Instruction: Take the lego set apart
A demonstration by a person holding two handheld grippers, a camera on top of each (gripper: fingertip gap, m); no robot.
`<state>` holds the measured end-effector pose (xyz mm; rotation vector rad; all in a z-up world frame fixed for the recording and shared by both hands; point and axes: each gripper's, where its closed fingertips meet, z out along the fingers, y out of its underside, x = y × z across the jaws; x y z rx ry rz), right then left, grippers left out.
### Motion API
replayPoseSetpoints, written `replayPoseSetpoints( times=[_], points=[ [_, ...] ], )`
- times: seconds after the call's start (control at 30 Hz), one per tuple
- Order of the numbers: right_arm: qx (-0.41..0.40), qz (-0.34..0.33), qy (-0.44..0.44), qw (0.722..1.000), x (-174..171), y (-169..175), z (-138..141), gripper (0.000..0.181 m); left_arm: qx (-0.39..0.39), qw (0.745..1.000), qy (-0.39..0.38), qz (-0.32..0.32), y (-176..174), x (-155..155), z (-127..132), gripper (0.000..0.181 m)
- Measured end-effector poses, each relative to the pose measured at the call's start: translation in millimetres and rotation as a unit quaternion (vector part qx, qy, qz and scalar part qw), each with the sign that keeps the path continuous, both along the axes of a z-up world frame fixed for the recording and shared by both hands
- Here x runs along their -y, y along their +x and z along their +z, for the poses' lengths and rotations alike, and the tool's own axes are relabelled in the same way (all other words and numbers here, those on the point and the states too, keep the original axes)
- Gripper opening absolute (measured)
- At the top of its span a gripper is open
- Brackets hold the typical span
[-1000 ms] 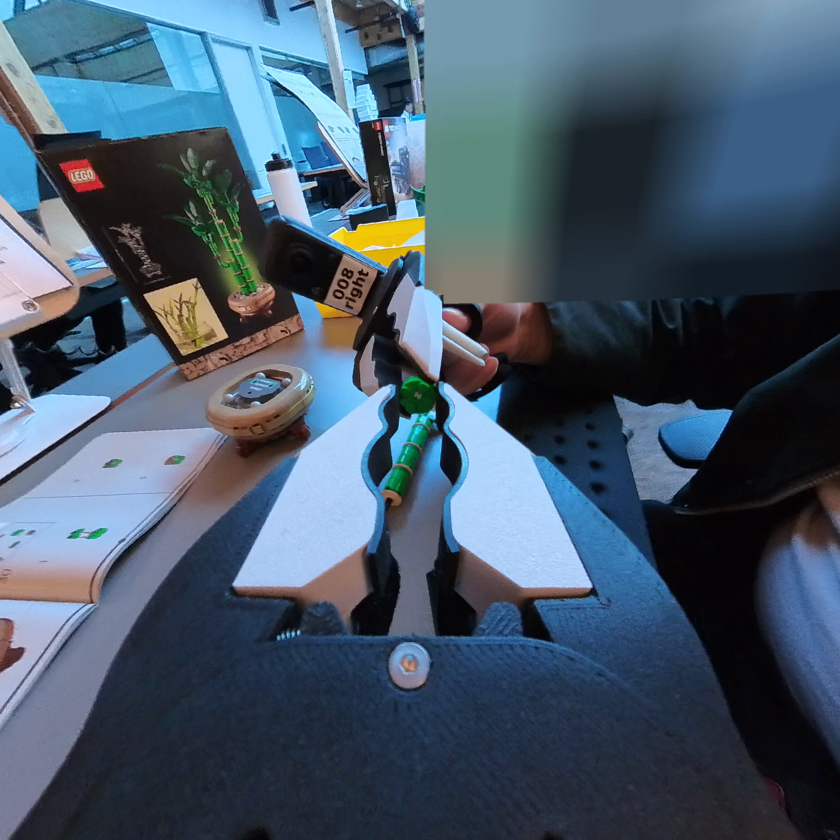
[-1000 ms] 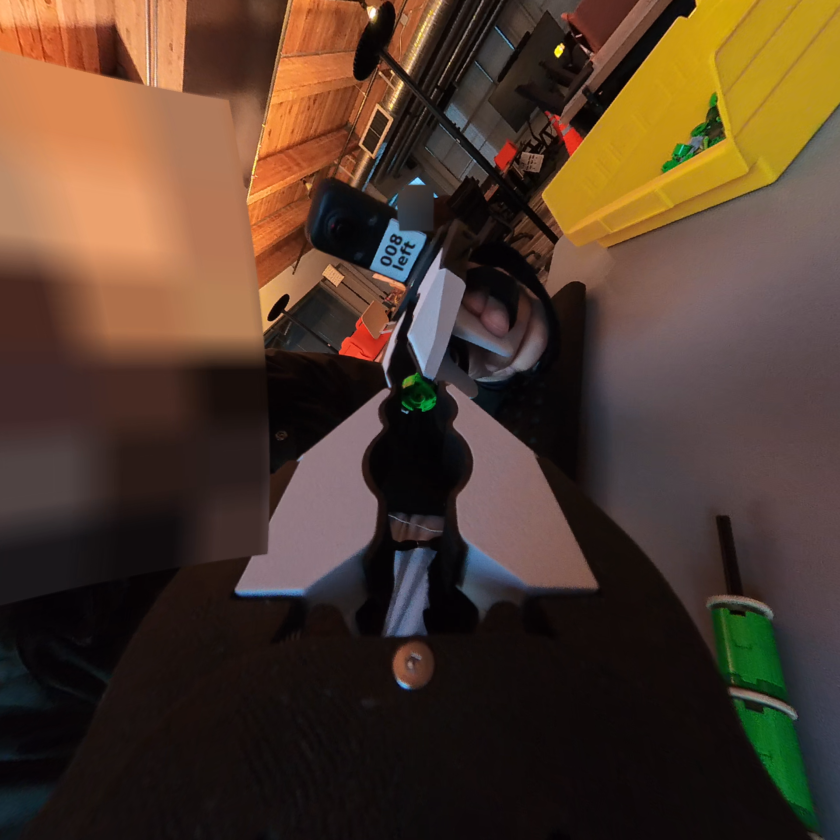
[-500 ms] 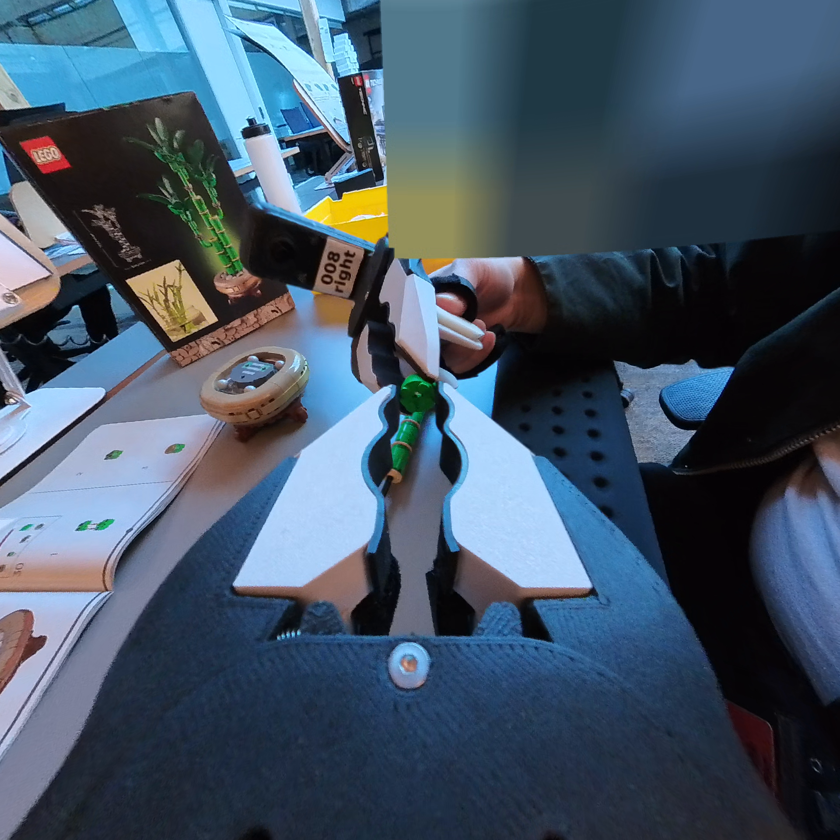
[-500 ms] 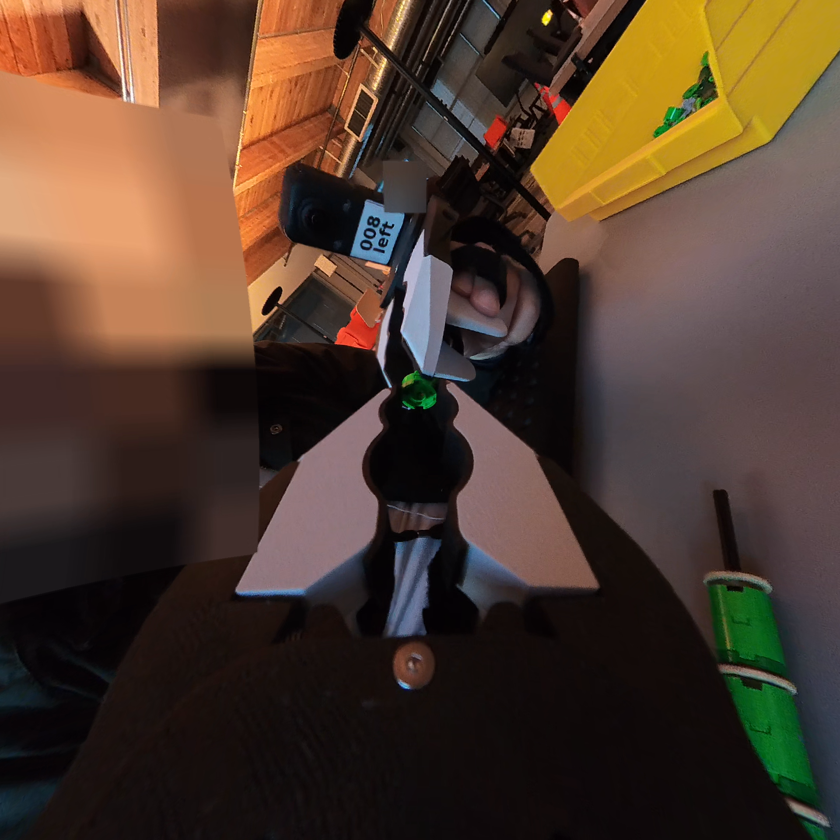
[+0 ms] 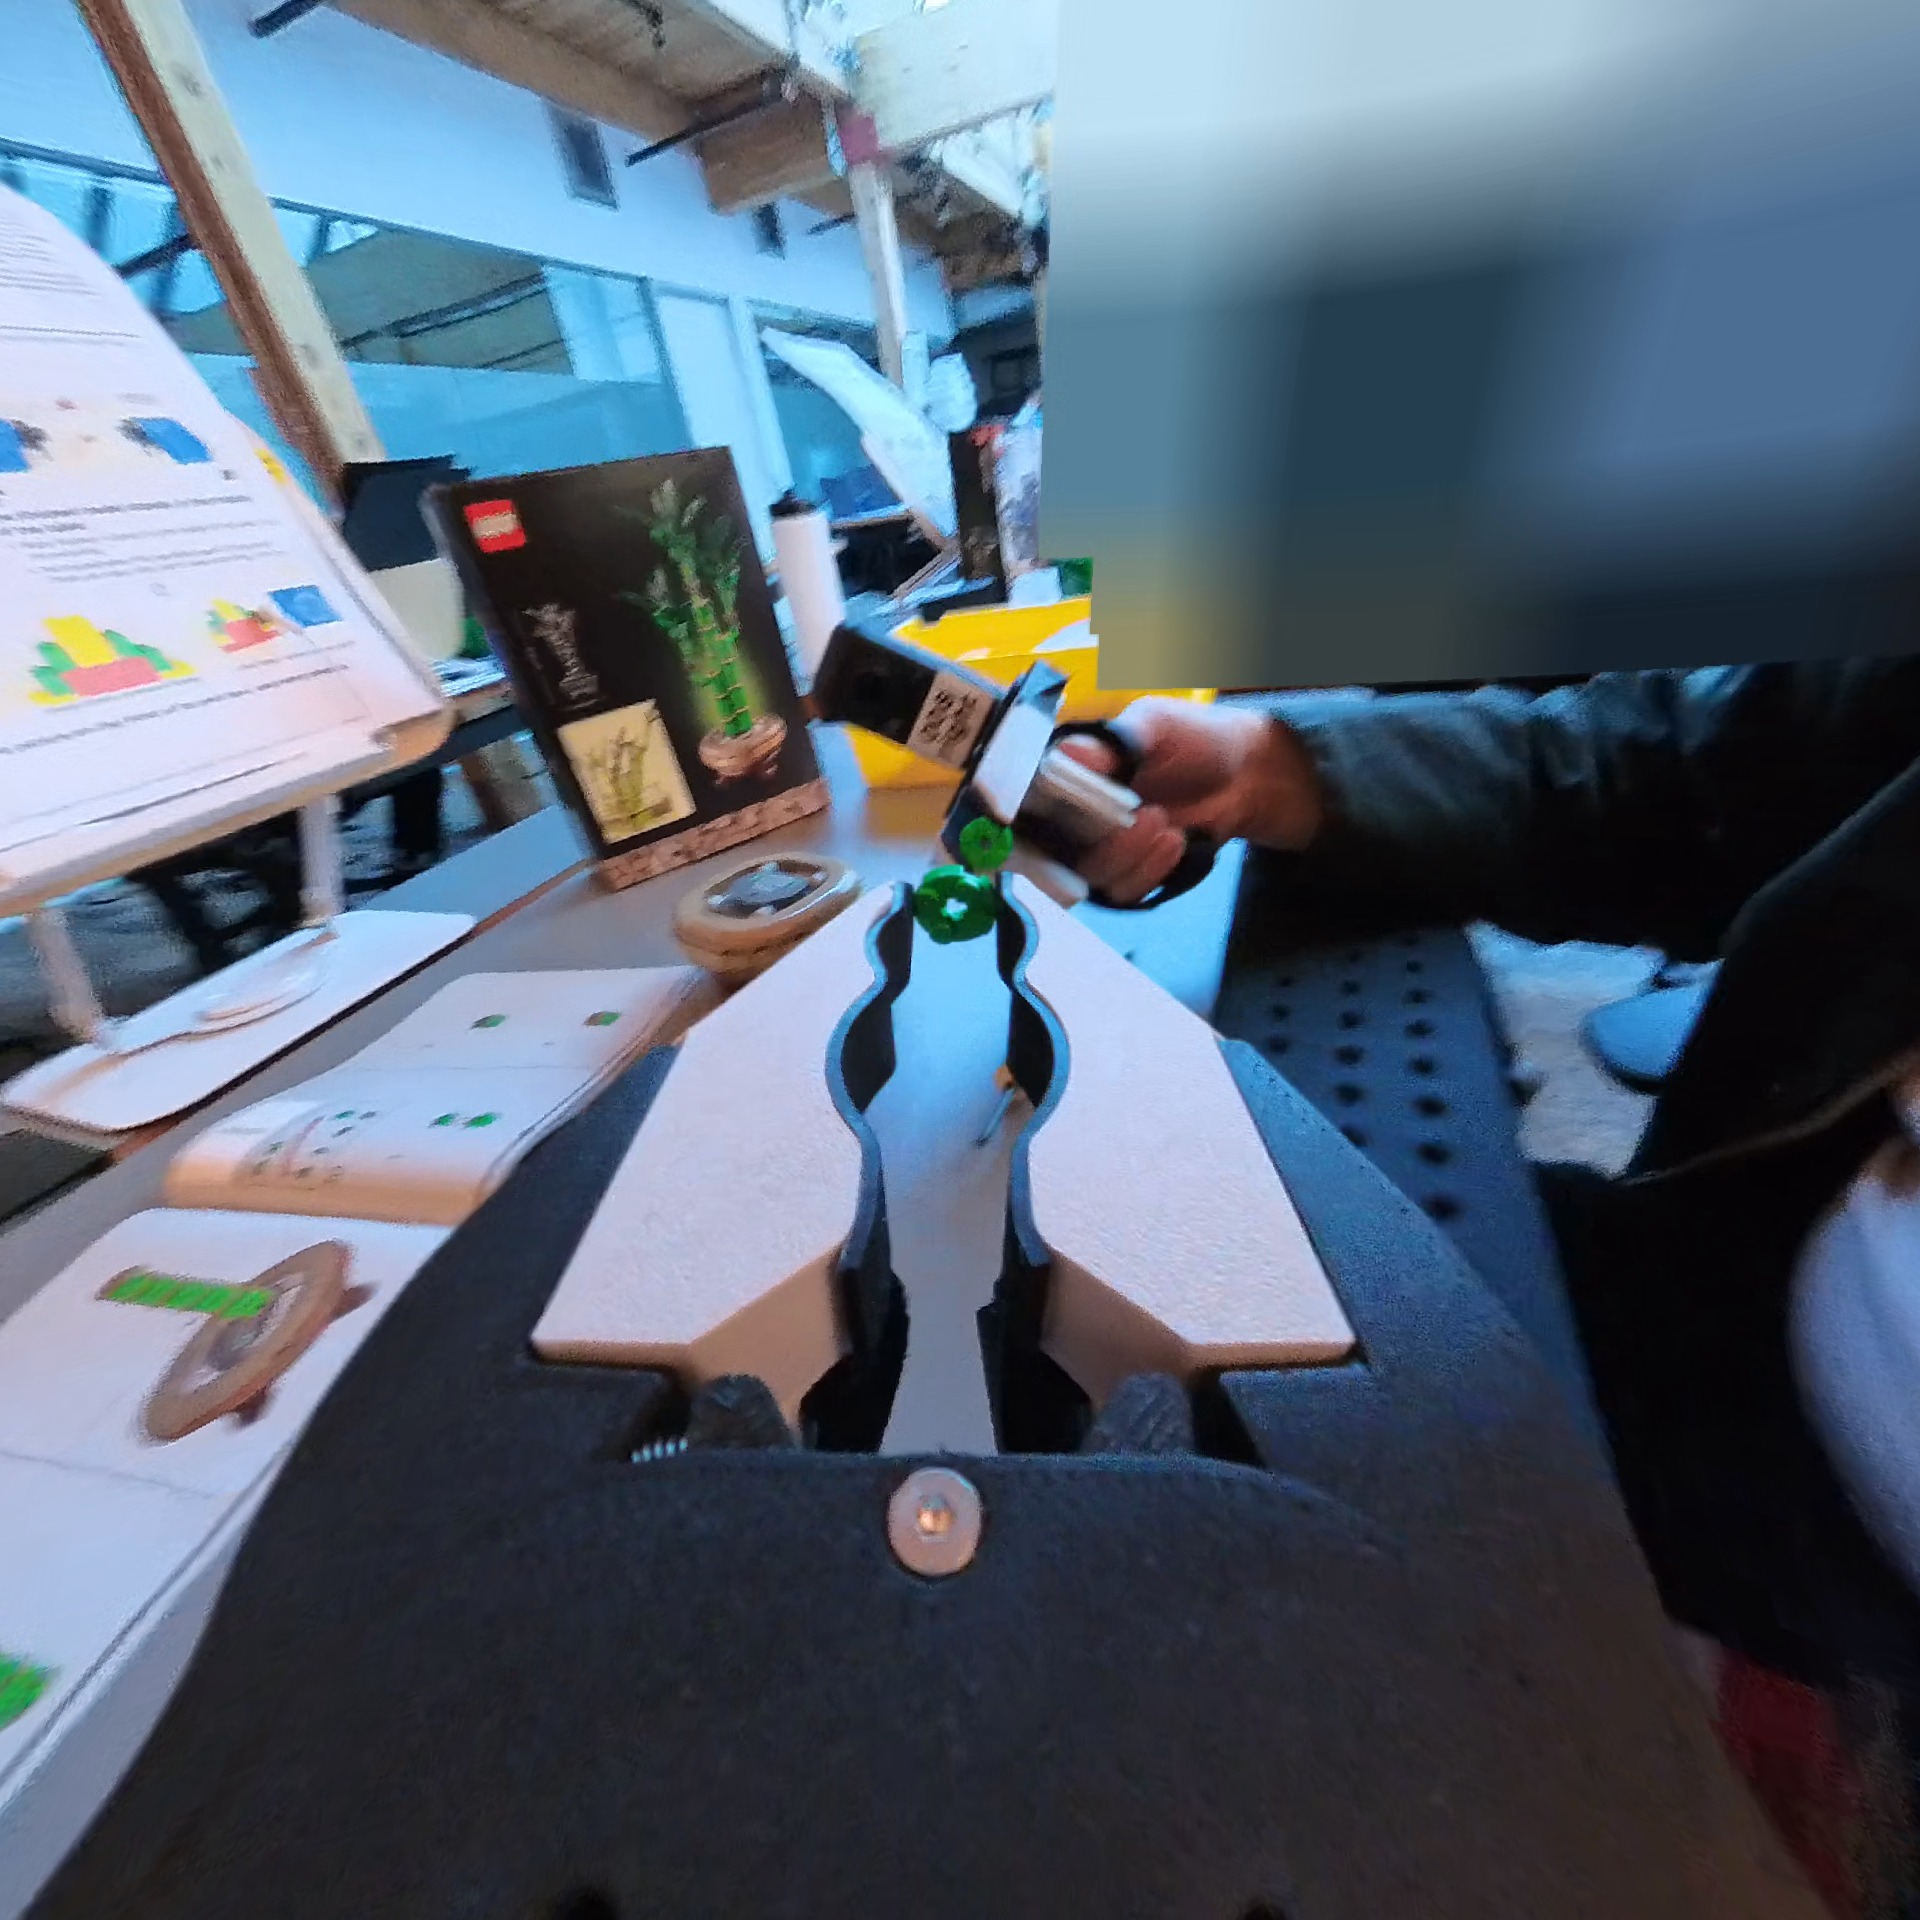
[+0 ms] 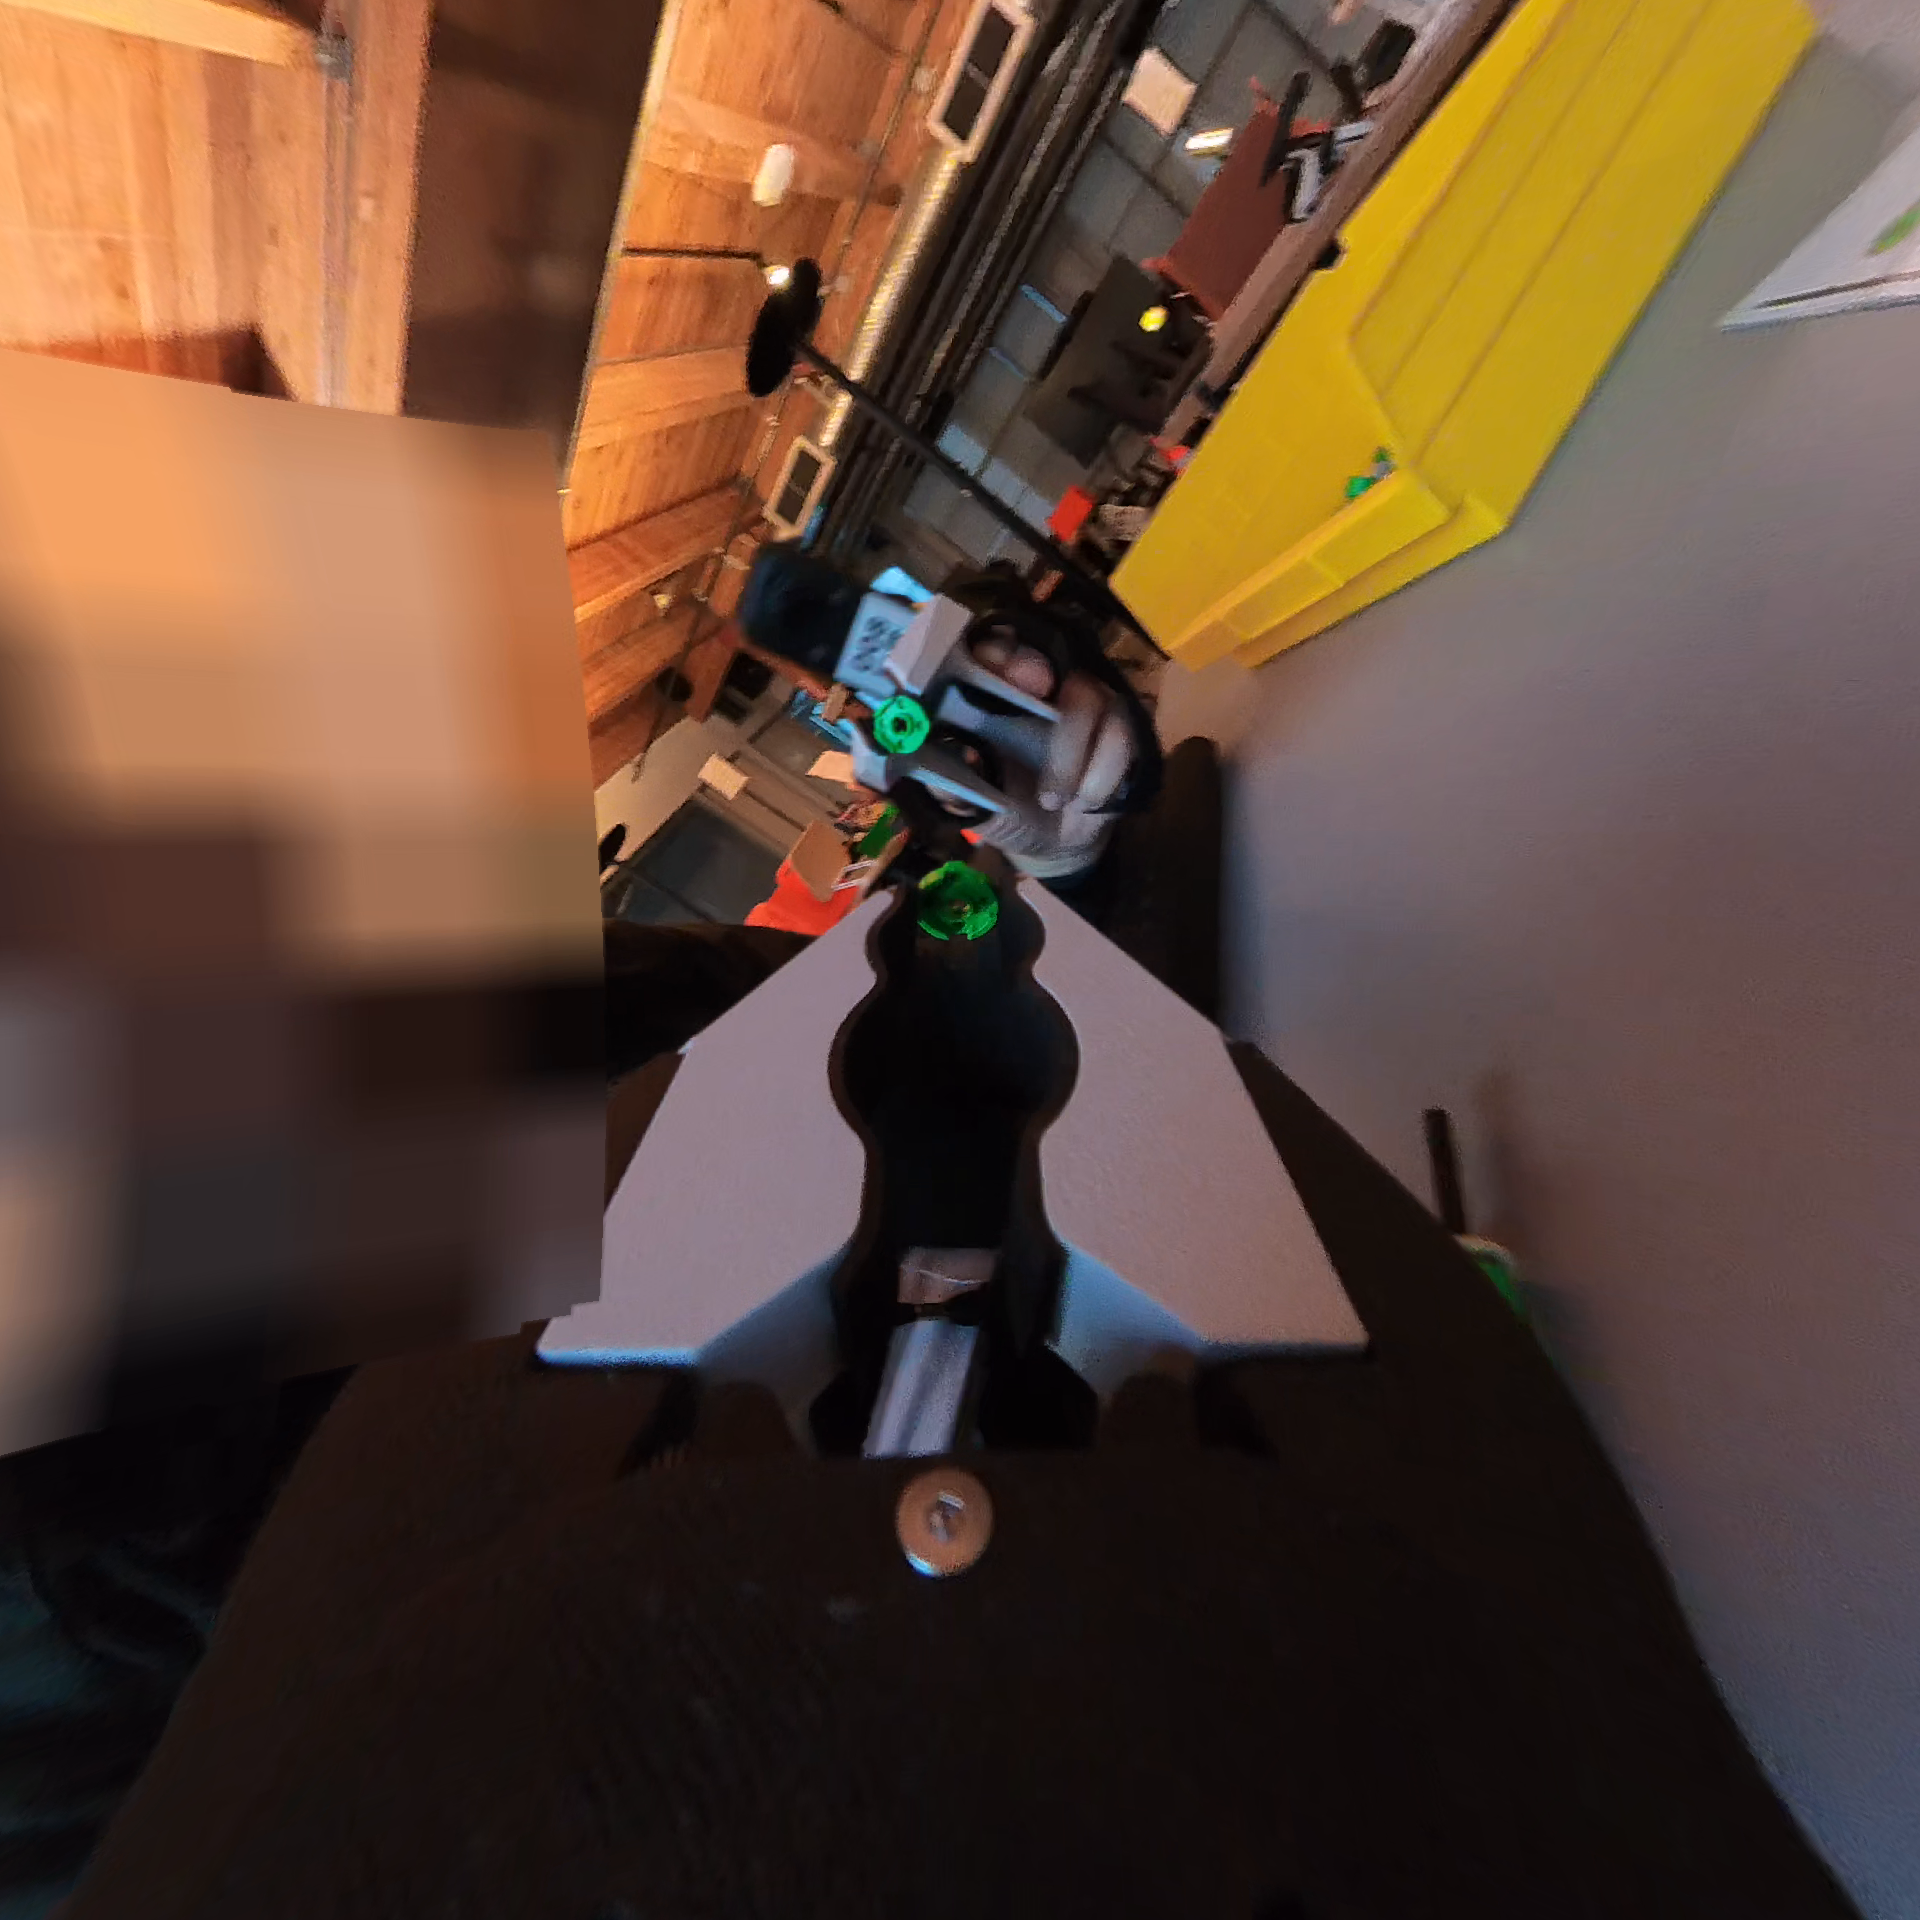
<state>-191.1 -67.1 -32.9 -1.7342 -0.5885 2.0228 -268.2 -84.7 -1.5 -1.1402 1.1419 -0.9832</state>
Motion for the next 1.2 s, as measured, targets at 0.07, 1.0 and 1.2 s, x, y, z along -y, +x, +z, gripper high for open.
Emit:
replayPoseSetpoints(
  times=[0.07, 1.0, 1.2],
  points=[
    [0.045, -0.021, 0.003, 0.999, -7, -3, -16, 0.015, -0.058, 0.997, 0.037, 0.045, 3, -9, -19, 0.014],
    [0.29, -0.006, 0.138, 0.947, 5, -23, -87, 0.015, 0.02, 0.995, -0.053, -0.084, -11, 18, 5, 0.013],
    [0.29, -0.002, 0.138, 0.947, 7, -23, -86, 0.015, 0.15, 0.979, -0.044, -0.133, -54, 31, 53, 0.013]
  ],
)
